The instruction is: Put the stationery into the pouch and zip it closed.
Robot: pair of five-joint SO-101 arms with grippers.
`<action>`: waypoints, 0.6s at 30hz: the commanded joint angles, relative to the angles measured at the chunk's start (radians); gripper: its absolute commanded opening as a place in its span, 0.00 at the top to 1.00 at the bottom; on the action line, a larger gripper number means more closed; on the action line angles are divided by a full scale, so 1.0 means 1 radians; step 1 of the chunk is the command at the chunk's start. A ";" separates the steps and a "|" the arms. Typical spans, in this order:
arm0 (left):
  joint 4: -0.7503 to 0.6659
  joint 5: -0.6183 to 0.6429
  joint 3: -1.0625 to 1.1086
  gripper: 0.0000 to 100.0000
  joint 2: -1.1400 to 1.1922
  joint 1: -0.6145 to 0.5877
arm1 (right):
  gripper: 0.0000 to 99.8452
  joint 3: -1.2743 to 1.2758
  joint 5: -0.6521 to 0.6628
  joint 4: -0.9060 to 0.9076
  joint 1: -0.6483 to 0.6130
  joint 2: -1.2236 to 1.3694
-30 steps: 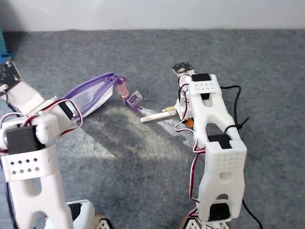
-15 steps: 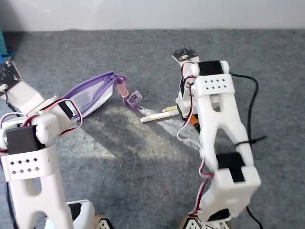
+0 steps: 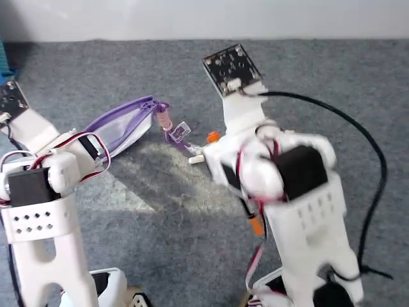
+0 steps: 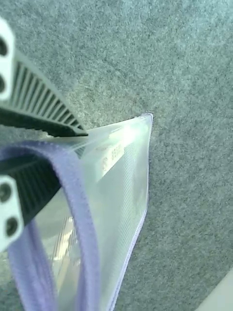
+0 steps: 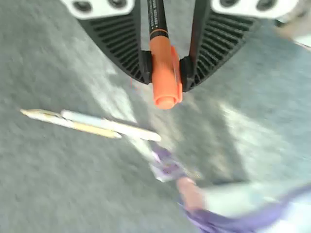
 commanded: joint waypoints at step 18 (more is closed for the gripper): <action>-0.029 0.009 -0.015 0.99 -0.008 0.003 | 0.99 0.264 0.006 -1.170 -0.271 -0.120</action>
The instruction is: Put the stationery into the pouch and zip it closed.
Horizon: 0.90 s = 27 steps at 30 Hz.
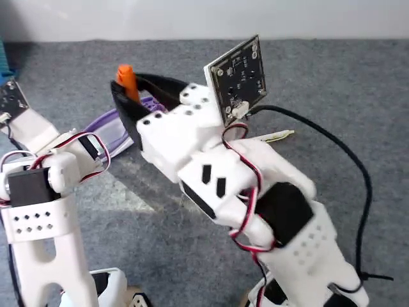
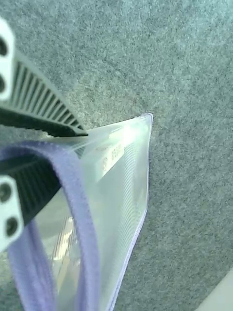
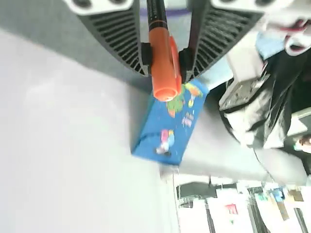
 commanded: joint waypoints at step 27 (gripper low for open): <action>-0.029 0.009 -0.015 0.99 -0.005 0.002 | 0.79 0.466 0.290 -0.407 0.013 -0.038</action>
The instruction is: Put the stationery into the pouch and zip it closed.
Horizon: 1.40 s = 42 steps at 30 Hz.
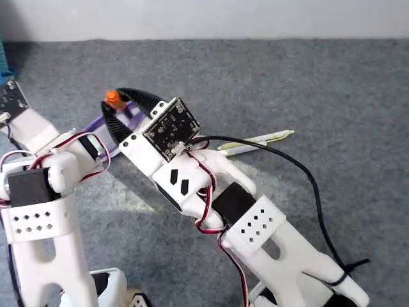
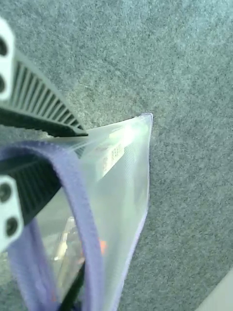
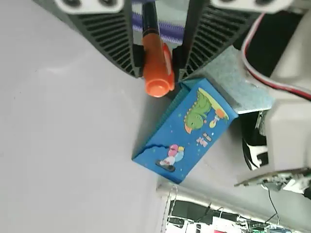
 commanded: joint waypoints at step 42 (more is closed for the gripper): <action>-0.029 0.006 -0.015 0.99 -0.002 0.002 | 0.81 -0.465 -0.640 0.800 0.780 0.722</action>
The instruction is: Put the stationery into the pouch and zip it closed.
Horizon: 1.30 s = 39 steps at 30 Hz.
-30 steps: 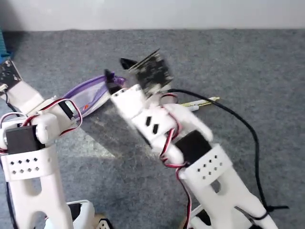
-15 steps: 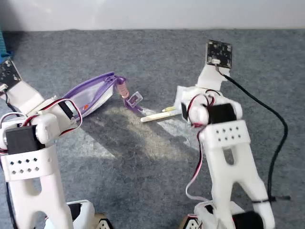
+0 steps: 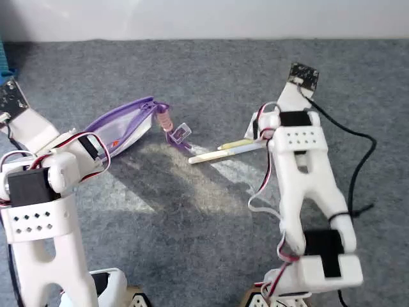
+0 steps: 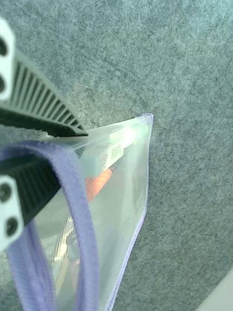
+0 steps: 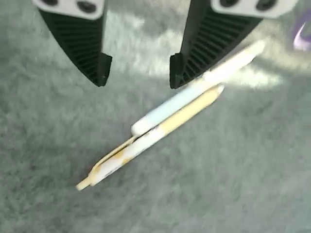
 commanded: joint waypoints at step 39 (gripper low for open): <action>-0.029 0.009 -0.015 0.99 -0.008 0.002 | 0.95 -1.226 -0.115 0.542 0.137 1.013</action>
